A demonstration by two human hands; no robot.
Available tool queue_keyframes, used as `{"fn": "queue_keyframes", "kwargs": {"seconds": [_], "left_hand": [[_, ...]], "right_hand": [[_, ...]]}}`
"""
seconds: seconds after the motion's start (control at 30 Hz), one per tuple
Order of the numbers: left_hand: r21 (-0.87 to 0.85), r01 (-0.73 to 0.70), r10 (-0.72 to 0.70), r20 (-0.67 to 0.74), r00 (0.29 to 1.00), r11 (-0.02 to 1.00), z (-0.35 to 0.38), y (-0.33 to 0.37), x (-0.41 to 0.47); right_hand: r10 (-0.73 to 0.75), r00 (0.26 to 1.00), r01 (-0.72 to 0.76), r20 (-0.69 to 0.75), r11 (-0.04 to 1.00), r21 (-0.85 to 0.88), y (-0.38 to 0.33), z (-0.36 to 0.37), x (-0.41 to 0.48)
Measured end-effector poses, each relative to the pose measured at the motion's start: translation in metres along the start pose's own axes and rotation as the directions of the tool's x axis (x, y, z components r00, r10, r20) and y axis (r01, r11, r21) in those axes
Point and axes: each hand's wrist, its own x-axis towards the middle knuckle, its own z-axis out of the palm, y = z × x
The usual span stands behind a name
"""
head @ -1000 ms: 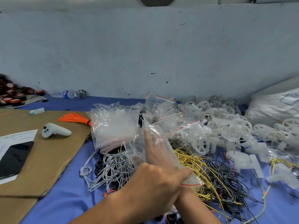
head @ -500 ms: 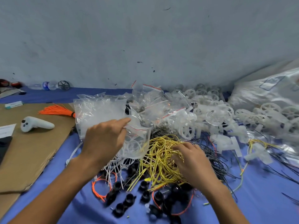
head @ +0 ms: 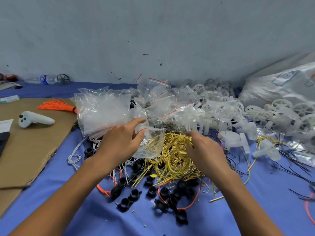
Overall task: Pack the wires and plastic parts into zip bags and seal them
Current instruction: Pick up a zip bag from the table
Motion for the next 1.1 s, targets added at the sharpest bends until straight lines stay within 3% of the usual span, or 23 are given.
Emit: {"fn": "queue_keyframes", "kwargs": {"seconds": [0.13,0.2,0.27,0.37,0.47,0.63,0.77,0.83,0.93,1.03,1.1], "left_hand": [[0.002,-0.006,0.006,0.014,1.0,1.0,0.002,0.0,-0.002],[0.007,-0.006,0.006,0.019,1.0,1.0,0.004,0.001,-0.002],[0.009,-0.002,0.002,0.028,1.0,1.0,0.005,0.003,-0.002],[0.013,-0.014,0.014,0.039,0.999,1.0,0.006,0.006,-0.002],[0.01,-0.017,0.016,0.042,0.999,1.0,0.008,0.009,-0.001],[0.032,-0.011,0.009,0.072,0.997,0.999,0.011,0.011,-0.002],[0.044,-0.013,0.009,0.083,0.997,0.999,0.011,0.01,-0.006],[0.047,-0.015,0.011,0.084,0.996,0.999,0.012,0.01,-0.007],[0.068,-0.01,0.004,0.088,0.996,0.998,0.012,0.012,-0.007],[0.135,-0.029,0.02,0.065,0.998,0.99,0.01,0.017,-0.008],[0.202,-0.066,0.064,0.017,0.998,0.977,0.008,0.02,-0.01]], "right_hand": [[0.014,0.998,-0.013,-0.064,1.0,0.014,0.01,-0.014,0.003],[0.039,0.993,-0.023,-0.107,0.988,0.154,0.017,-0.02,0.004],[0.111,0.987,-0.047,-0.114,0.888,0.457,0.023,-0.025,0.005],[0.108,0.989,-0.146,0.099,0.655,0.741,0.032,-0.029,0.01],[0.136,0.954,-0.287,0.266,0.665,0.69,0.036,-0.021,0.011],[0.219,0.949,-0.281,0.229,0.914,0.294,0.04,-0.005,0.012],[0.223,0.974,-0.226,0.039,0.948,0.226,0.036,-0.006,0.014],[0.181,0.981,-0.15,-0.073,0.94,0.307,0.031,-0.014,0.014],[0.189,0.97,-0.055,-0.153,0.784,0.618,0.022,-0.03,0.015],[0.279,0.919,0.06,-0.278,0.599,0.798,0.013,-0.046,0.016],[0.313,0.906,0.123,-0.284,0.449,0.885,0.008,-0.054,0.016]]}}
